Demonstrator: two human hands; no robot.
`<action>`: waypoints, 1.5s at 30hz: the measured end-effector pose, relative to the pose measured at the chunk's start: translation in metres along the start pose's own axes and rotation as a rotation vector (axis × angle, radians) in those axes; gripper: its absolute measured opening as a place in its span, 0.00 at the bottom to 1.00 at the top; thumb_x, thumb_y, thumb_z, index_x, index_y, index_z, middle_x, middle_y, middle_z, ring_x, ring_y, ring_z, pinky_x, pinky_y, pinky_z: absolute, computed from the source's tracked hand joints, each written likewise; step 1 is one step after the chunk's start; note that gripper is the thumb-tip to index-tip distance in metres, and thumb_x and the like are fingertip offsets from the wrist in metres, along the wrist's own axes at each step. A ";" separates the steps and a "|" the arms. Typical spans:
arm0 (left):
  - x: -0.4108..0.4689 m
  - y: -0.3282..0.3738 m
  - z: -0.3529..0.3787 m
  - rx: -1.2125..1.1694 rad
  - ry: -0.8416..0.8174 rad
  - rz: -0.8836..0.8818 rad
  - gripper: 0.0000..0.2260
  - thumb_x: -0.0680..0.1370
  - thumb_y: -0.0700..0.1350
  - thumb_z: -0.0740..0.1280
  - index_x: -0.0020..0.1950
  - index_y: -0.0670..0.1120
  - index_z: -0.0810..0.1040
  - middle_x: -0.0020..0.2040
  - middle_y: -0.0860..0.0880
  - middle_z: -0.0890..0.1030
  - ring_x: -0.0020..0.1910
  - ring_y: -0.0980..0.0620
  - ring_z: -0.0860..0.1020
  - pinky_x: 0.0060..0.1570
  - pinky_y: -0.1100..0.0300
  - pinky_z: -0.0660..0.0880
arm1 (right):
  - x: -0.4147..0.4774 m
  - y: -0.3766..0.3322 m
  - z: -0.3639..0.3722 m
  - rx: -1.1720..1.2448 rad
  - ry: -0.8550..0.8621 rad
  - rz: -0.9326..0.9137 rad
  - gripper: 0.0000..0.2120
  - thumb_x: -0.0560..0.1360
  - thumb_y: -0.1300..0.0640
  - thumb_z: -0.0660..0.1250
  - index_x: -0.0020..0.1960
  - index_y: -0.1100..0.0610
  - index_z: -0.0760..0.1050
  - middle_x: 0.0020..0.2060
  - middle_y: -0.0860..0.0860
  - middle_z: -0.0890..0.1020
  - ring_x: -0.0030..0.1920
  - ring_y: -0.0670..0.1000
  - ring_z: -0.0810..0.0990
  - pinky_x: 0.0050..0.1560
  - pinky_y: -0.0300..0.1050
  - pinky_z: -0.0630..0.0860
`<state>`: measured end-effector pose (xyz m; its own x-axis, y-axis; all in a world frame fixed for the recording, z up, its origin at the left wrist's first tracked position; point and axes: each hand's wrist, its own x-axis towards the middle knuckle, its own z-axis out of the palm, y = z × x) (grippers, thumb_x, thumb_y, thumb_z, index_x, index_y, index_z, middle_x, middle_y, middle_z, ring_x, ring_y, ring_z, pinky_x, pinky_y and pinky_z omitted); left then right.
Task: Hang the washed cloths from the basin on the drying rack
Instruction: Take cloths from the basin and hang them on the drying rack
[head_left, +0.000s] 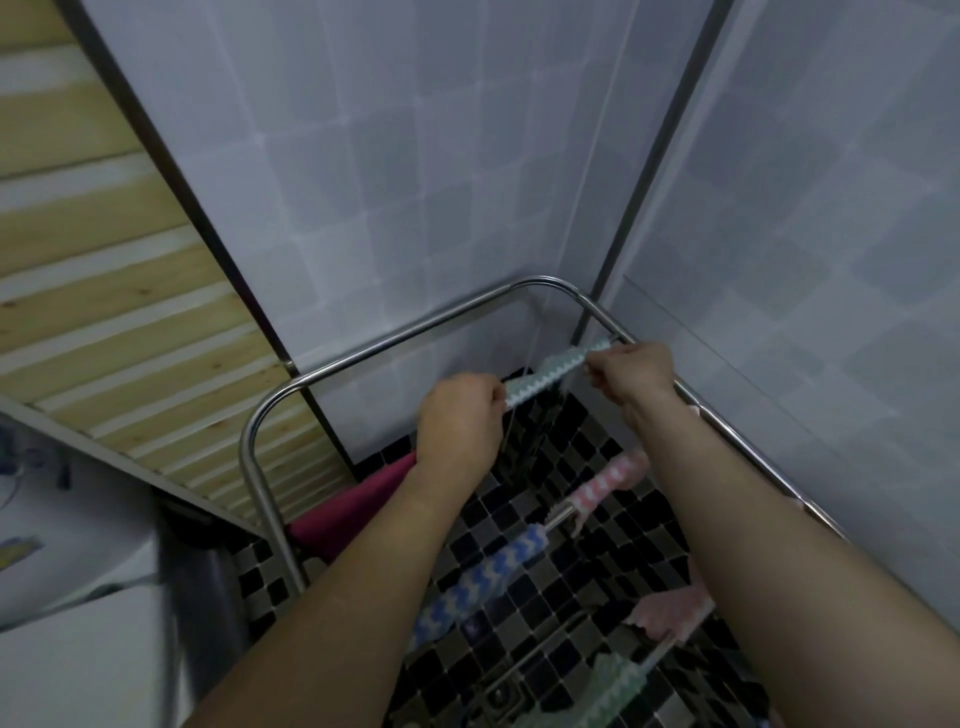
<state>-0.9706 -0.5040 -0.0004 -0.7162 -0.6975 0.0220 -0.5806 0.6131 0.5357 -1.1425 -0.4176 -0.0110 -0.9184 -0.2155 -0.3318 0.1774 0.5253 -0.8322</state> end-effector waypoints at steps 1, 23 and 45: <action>0.001 0.000 0.000 0.007 0.012 0.006 0.09 0.80 0.45 0.64 0.55 0.47 0.82 0.51 0.46 0.83 0.50 0.47 0.79 0.42 0.62 0.65 | 0.002 0.000 0.001 -0.019 0.008 -0.009 0.08 0.67 0.63 0.72 0.29 0.59 0.78 0.30 0.58 0.82 0.27 0.53 0.77 0.26 0.39 0.72; -0.127 -0.010 -0.029 0.024 -0.375 0.159 0.10 0.79 0.55 0.62 0.58 0.56 0.77 0.52 0.52 0.78 0.52 0.50 0.76 0.49 0.56 0.74 | -0.086 0.010 -0.062 -1.019 -0.560 -0.486 0.17 0.72 0.49 0.73 0.60 0.51 0.80 0.55 0.51 0.82 0.54 0.51 0.79 0.51 0.40 0.70; -0.220 -0.026 -0.044 -0.085 0.021 -0.025 0.11 0.78 0.39 0.67 0.59 0.48 0.81 0.54 0.52 0.79 0.51 0.53 0.76 0.51 0.63 0.71 | -0.168 0.043 -0.087 -0.634 -0.348 -0.680 0.16 0.78 0.54 0.64 0.64 0.56 0.77 0.56 0.55 0.83 0.55 0.54 0.81 0.57 0.50 0.76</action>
<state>-0.7812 -0.3825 0.0179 -0.6930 -0.7205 0.0252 -0.5628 0.5625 0.6057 -1.0108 -0.2874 0.0473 -0.5812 -0.8109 -0.0681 -0.6641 0.5209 -0.5363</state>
